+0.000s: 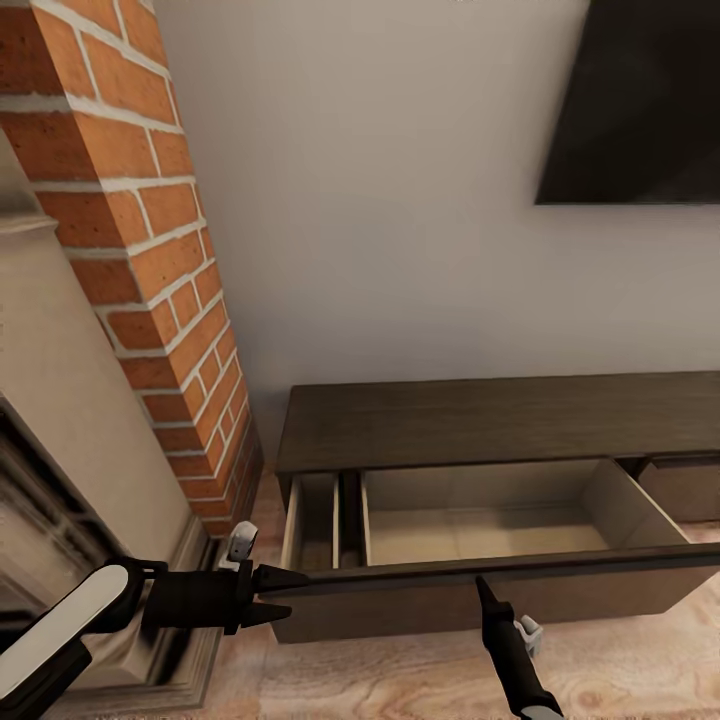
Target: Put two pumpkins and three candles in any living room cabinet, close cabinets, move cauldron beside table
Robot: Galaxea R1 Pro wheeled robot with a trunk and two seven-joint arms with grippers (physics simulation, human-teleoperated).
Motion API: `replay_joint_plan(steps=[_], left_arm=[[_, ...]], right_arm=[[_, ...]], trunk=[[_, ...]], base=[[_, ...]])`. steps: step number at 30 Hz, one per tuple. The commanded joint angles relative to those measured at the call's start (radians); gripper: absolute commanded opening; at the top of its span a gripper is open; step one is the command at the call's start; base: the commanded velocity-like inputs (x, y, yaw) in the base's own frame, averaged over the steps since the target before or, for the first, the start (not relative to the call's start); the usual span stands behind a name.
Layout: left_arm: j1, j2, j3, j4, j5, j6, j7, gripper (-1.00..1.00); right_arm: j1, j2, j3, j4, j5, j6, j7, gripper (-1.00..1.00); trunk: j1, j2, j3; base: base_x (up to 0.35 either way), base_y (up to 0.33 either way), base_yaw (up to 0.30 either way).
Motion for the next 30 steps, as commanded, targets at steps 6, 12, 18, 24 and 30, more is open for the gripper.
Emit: replay_joint_plan(steps=[6,12,18,24,30], left_arm=[[-0.001,0.001,-0.002,0.000,0.005,0.001,0.003,1.00],[-0.001,0.001,-0.002,0.000,0.005,0.001,0.003,1.00],[-0.001,0.001,-0.002,0.000,0.005,0.001,0.003,1.00],[-0.001,0.001,-0.002,0.000,0.005,0.001,0.003,1.00],[-0.001,0.001,-0.002,0.000,0.005,0.001,0.003,1.00]], right_arm=[[-0.001,0.000,0.063,-0.003,0.007,-0.010,0.017,-1.00],[-0.001,0.000,0.063,-0.003,0.007,-0.010,0.017,-1.00],[-0.001,0.000,0.063,-0.003,0.007,-0.010,0.017,-1.00],[-0.001,0.000,0.063,-0.003,0.007,-0.010,0.017,-1.00],[-0.001,0.000,0.063,-0.003,0.007,-0.010,0.017,-1.00]], trunk=[[-0.001,0.000,-0.001],[-0.001,0.000,-0.001],[-0.001,0.000,-0.001],[-0.001,0.000,-0.001],[-0.001,0.000,-0.001]], base=[[-0.054,0.000,0.000],[-0.028,0.000,0.000],[-0.047,0.000,0.000],[-0.035,0.000,0.000],[-0.001,0.000,0.000]])
